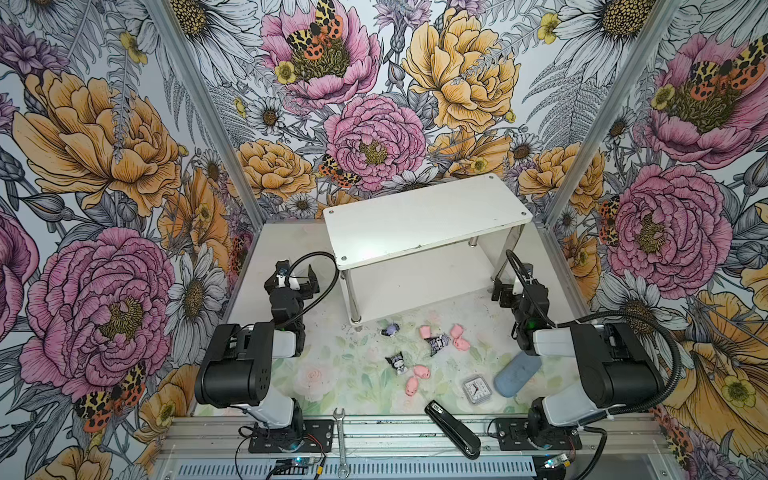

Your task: Place and organize the plastic toys onto the shelf

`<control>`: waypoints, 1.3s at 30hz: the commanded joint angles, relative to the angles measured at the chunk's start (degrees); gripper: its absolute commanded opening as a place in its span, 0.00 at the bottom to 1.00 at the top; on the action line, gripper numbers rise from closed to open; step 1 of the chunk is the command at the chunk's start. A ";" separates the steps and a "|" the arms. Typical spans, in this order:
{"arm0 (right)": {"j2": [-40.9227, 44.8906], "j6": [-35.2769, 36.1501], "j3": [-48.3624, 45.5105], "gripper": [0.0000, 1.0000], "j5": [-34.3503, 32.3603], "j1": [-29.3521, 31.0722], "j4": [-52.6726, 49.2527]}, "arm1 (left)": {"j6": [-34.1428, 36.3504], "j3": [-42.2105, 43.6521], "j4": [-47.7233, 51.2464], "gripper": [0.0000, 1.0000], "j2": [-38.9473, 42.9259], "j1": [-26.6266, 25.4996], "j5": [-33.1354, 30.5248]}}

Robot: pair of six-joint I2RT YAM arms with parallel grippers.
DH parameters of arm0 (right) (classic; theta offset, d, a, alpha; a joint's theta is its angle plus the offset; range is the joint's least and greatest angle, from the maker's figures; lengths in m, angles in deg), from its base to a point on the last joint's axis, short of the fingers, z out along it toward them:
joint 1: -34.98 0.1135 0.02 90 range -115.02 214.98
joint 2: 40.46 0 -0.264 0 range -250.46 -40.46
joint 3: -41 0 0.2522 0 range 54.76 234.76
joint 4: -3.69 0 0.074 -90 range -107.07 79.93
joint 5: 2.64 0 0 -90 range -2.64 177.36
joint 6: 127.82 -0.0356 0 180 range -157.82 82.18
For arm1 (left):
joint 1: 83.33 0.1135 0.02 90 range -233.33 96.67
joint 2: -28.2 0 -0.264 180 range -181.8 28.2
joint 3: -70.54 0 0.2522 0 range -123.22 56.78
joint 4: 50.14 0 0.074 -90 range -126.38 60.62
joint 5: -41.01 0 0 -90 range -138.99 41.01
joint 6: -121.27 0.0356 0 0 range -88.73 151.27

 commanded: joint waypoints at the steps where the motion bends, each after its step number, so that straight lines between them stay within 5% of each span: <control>1: 0.21 -0.78 0.60 1.00 -0.79 -0.72 1.48 | -1.71 0.03 4.36 0.99 0.29 -0.07 5.49; 25: 1.28 -0.92 0.34 1.00 -1.25 -0.59 1.22 | -1.23 2.00 1.38 0.99 1.86 -0.56 5.24; 31: 16.09 -1.01 -0.90 1.00 -2.79 0.26 -8.81 | 3.25 4.33 8.53 0.99 18.33 -11.73 -20.10; 34: 23.25 -2.49 -0.94 1.00 -5.91 2.33 -15.21 | -7.20 3.69 13.50 0.99 25.39 -15.28 -34.07; 36: 27.41 -3.63 -0.70 1.00 -7.39 3.35 -20.55 | -18.98 1.90 25.19 0.99 31.19 -16.03 -40.49; 39: 33.20 -7.45 -0.73 1.00 -9.22 3.87 -27.31 | -32.83 -2.51 49.98 0.99 40.40 -11.87 -34.38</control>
